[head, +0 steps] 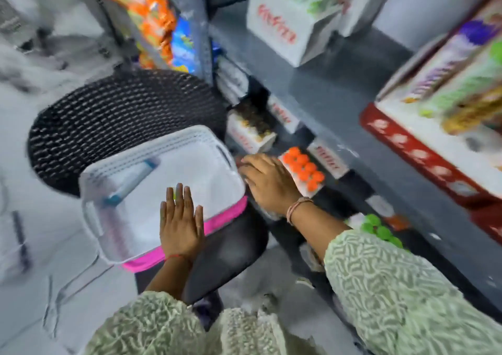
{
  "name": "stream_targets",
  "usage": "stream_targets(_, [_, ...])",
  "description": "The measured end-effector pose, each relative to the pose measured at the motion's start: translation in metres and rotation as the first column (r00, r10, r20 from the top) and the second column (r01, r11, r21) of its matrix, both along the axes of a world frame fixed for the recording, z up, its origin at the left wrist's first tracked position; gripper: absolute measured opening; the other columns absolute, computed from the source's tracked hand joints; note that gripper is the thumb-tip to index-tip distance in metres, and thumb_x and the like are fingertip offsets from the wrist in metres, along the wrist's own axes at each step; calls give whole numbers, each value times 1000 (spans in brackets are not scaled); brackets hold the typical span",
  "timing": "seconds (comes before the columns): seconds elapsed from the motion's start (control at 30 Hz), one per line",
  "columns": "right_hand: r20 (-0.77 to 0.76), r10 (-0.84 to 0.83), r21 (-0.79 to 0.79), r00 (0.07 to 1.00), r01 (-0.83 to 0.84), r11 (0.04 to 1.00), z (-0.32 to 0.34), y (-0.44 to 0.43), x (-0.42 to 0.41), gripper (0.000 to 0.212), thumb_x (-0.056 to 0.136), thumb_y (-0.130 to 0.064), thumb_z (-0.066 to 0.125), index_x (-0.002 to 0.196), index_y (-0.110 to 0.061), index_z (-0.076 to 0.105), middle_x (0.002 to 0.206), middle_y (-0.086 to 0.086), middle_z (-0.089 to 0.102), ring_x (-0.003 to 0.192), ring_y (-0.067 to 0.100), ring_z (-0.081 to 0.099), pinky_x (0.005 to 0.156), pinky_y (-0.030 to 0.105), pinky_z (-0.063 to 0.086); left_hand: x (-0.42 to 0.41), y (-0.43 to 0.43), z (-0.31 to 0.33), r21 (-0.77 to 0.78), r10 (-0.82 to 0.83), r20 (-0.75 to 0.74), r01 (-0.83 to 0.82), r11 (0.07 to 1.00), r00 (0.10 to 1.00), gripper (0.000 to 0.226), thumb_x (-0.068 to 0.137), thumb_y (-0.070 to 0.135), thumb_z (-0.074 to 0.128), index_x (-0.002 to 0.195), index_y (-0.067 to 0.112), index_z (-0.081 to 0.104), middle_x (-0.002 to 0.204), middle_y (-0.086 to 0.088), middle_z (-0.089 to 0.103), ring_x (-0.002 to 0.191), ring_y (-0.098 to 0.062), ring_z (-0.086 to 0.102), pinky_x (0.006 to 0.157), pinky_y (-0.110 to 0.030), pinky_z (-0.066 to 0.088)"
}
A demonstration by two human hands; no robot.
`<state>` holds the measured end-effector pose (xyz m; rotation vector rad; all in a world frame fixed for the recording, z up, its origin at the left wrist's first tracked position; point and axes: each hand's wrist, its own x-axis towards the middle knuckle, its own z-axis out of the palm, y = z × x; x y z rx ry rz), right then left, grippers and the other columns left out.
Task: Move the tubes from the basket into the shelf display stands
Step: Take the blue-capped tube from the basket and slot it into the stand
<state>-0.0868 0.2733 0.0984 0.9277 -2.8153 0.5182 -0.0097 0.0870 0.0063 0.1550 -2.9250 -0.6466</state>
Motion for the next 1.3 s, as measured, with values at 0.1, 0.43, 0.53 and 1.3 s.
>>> stream_targets(0.1, [198,124,40,972,-134,990,-49,-70,-29,24,77,-12,45,89,-11,66,102,16,70,89,35,65,71,45,57,22,-50,-27,-46,165,95,-161,986,982,70,97,43,6,129,-8,41,135,-27,42,127,-39,31,107,-39,10])
stream_targets(0.43, [273,322,297,906,-398,868,-159,-261,-109,42,89,-6,39,131,-6,36,143,15,36,132,32,30,109,39,22,44,-82,-74,-155,265,18,-260,953,964,57,99,36,14,131,-2,42,137,-18,40,132,-30,23,108,-42,14])
stream_targets(0.53, [327,226,297,918,-327,897,-169,-258,-99,36,85,-12,51,120,-2,47,130,21,47,123,35,39,101,40,34,44,-83,-74,-168,271,45,-260,951,962,59,98,37,12,131,-2,42,137,-18,42,132,-29,23,109,-38,11])
stream_targets(1.3, [132,-499,-374,857,509,776,259,151,42,35,69,-5,72,103,-9,65,89,-8,60,65,-13,53,61,-2,38,-97,187,133,128,-475,-345,542,831,810,75,97,43,5,116,-11,53,121,-32,54,115,-49,45,101,-47,26])
